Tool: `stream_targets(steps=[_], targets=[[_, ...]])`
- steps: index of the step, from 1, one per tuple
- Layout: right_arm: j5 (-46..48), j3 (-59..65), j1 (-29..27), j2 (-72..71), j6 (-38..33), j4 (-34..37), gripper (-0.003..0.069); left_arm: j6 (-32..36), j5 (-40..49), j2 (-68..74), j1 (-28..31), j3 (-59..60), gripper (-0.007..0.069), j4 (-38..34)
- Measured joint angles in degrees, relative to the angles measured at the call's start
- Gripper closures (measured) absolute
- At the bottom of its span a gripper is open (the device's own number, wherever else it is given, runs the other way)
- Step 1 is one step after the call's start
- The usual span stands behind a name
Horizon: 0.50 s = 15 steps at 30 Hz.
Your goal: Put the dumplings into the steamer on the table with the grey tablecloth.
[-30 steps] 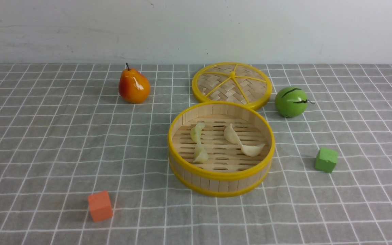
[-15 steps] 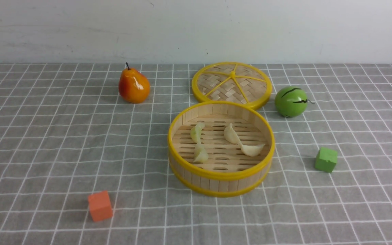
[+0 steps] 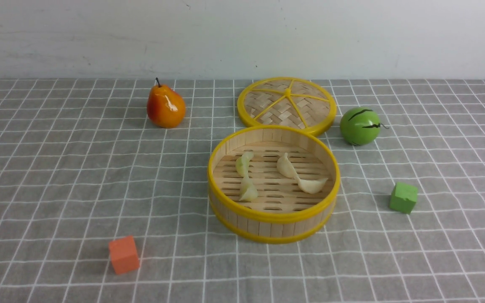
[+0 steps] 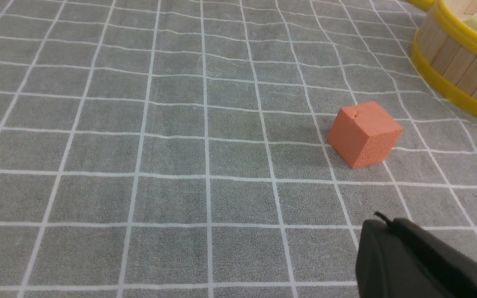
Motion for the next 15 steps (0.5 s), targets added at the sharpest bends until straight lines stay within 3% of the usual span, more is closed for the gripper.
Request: stream_targets(steps=[15], targets=[[0.00,0.00,0.00,0.00,0.00,0.06,0.0538,0.00,0.00,0.00,0.00,0.00,0.0638,0.00]])
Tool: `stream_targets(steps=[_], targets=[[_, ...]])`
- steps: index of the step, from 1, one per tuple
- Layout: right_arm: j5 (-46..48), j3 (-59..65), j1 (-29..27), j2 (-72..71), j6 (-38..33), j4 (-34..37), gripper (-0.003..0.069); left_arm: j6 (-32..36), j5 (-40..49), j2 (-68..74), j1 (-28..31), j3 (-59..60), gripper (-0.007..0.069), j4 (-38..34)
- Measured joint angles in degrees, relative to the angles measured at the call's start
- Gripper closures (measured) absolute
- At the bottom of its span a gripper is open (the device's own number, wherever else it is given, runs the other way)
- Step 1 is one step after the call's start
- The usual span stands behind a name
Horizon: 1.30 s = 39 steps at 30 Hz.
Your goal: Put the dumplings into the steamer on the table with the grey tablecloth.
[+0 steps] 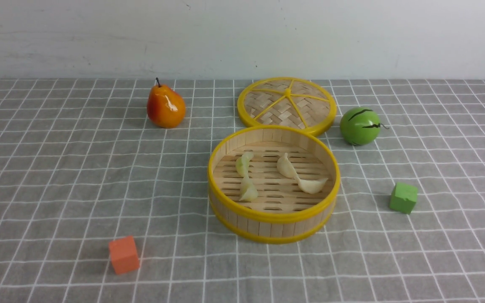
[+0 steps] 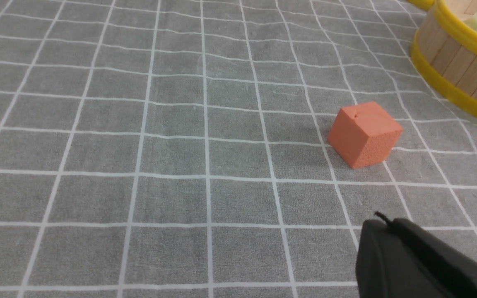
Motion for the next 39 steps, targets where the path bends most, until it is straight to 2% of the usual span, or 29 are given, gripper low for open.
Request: stream_targets(steps=[39], targets=[[0.00,0.00,0.00,0.00,0.07,-0.06,0.0496,0.00,0.00,0.00,0.00,0.00,0.0624,0.00]])
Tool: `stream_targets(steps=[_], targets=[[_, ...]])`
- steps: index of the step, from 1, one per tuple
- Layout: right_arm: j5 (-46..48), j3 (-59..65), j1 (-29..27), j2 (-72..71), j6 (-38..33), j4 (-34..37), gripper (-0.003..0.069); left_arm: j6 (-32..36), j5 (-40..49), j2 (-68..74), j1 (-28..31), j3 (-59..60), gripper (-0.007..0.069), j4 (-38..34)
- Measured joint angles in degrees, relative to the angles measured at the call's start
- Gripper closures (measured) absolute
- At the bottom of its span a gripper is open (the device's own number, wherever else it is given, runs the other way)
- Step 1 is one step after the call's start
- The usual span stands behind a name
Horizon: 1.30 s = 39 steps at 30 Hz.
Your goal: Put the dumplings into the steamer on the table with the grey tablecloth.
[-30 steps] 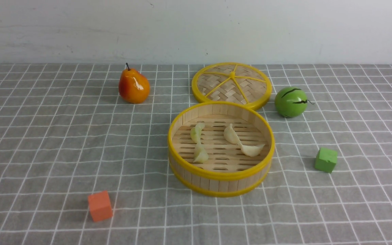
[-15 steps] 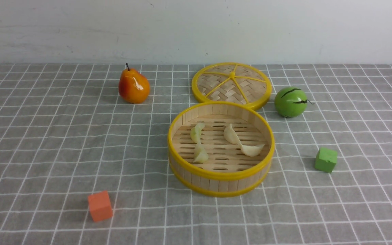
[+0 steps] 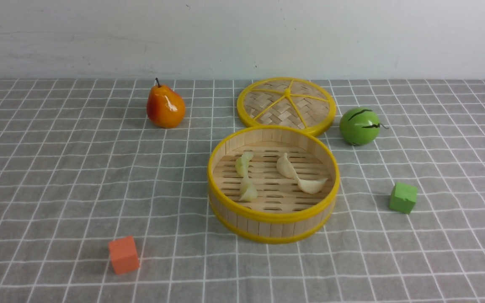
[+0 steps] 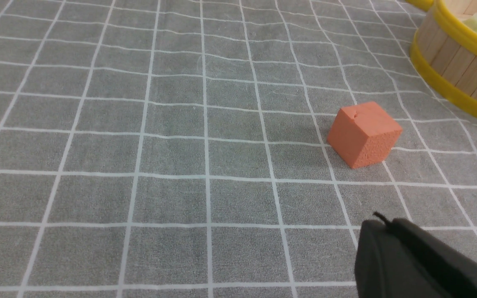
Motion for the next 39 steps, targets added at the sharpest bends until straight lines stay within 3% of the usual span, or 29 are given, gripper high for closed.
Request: stream_targets(steps=[39], targets=[[0.00,0.00,0.00,0.00,0.00,0.00,0.0443,0.00,0.00,0.00,0.00,0.00,0.0624,0.00]])
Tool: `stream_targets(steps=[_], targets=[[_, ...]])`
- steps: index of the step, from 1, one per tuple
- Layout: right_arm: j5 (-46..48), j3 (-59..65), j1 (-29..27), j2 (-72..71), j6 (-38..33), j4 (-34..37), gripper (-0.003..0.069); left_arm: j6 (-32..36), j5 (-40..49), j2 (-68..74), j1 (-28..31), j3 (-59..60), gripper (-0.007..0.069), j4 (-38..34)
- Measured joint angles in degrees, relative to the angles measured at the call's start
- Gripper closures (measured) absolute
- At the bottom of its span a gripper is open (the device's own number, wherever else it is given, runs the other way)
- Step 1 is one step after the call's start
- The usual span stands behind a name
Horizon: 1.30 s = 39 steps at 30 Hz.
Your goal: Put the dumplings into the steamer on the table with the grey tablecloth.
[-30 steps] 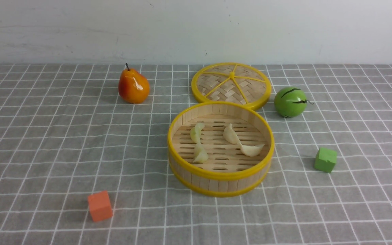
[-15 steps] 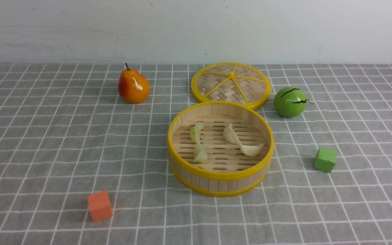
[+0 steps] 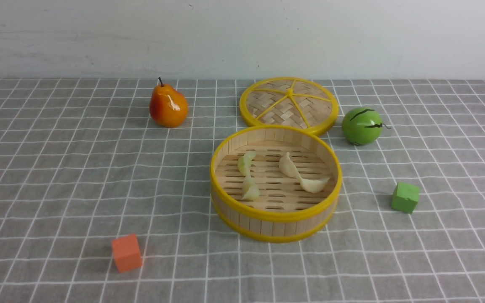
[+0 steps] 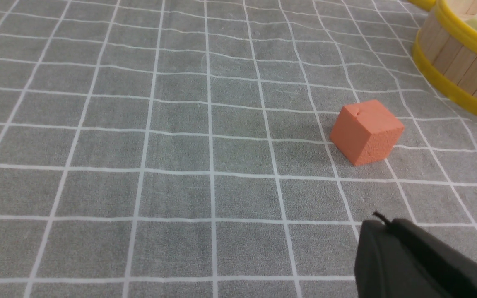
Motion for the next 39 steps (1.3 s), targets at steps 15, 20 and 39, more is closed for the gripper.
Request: stream_targets(steps=[15,20,39], targets=[[0.00,0.00,0.00,0.00,0.00,0.01,0.0436,-0.02,-0.06,0.00,0.00,0.00,0.0624,0.00],[0.00,0.00,0.00,0.00,0.05,0.01,0.0428,-0.02,-0.06,0.00,0.00,0.00,0.0624,0.00],[0.00,0.00,0.00,0.00,0.05,0.01,0.0420,-0.02,-0.06,0.00,0.00,0.00,0.0624,0.00]])
